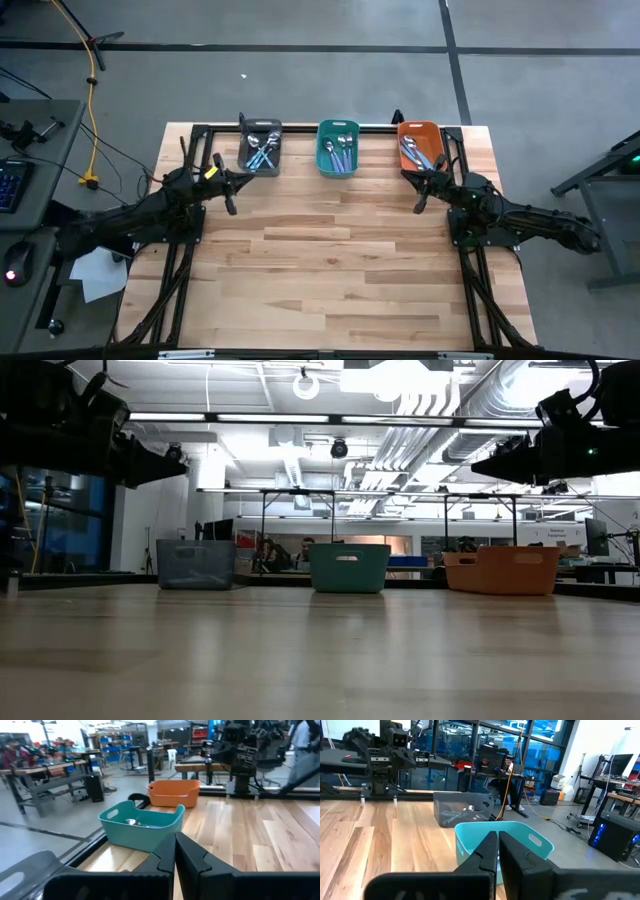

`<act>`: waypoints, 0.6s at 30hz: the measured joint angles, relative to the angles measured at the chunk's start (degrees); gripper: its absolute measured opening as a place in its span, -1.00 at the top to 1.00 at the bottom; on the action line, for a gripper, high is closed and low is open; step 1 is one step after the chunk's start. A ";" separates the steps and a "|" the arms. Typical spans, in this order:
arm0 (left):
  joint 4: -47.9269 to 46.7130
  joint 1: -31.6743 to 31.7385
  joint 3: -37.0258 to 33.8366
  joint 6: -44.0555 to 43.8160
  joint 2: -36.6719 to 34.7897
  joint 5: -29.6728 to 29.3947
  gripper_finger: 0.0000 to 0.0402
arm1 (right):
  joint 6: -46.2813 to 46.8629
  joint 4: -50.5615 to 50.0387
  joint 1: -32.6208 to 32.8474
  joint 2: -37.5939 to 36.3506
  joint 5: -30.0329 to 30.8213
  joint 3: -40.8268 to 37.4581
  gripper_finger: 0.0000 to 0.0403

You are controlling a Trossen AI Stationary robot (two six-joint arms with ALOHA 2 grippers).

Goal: Sort silverware by color (type)
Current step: Return to Home Position

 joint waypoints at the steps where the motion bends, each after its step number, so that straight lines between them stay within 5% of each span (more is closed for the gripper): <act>1: -1.69 0.00 0.01 -0.07 -2.03 -0.49 1.00 | -0.04 0.01 0.00 0.00 0.01 0.00 1.00; 6: -9.75 0.00 0.07 -0.50 -12.73 -2.03 1.00 | -0.09 0.44 0.00 -0.02 0.05 0.00 1.00; 18: -10.20 -1.37 0.01 -0.12 -12.56 -3.42 1.00 | 1.49 -0.18 0.01 -7.37 0.11 -0.02 1.00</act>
